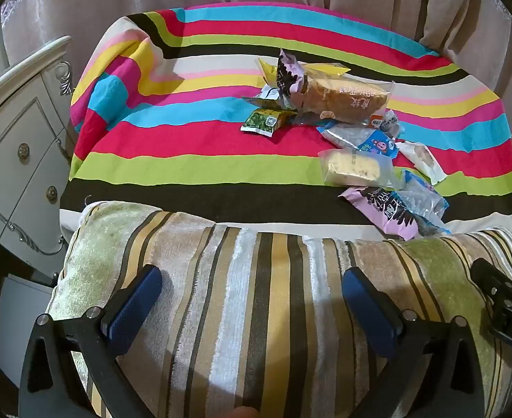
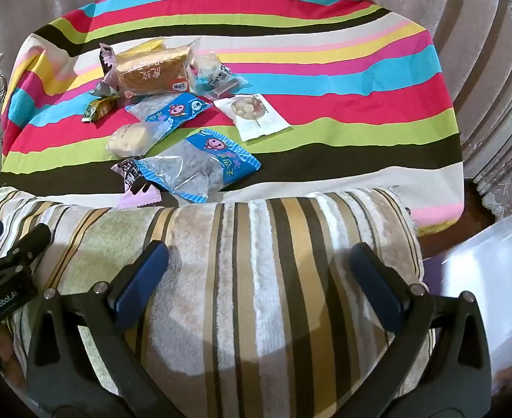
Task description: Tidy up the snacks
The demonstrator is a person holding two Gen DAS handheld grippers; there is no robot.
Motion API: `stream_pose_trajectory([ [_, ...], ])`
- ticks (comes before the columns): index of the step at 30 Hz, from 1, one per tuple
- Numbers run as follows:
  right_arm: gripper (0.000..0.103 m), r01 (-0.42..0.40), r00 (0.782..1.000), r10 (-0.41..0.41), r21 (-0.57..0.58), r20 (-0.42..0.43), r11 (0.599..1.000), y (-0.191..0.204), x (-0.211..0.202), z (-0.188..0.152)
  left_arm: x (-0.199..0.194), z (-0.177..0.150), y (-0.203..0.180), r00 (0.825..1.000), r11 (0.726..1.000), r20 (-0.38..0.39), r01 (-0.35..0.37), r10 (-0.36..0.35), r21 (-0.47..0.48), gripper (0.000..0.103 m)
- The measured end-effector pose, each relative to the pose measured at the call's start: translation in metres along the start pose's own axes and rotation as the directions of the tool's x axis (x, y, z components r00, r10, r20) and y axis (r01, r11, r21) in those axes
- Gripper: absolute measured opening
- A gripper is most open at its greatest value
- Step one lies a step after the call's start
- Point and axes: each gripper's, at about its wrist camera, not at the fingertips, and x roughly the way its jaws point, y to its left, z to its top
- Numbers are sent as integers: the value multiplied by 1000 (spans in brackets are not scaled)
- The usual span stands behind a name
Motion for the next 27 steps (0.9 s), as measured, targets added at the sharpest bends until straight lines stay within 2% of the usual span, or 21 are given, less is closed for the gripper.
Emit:
stream_pose_trajectory([
  [27,103,-4,1000,4,3,5,1000,0,0,0,-1,-3,0,1000,1000,7,2,-2,-4,103],
])
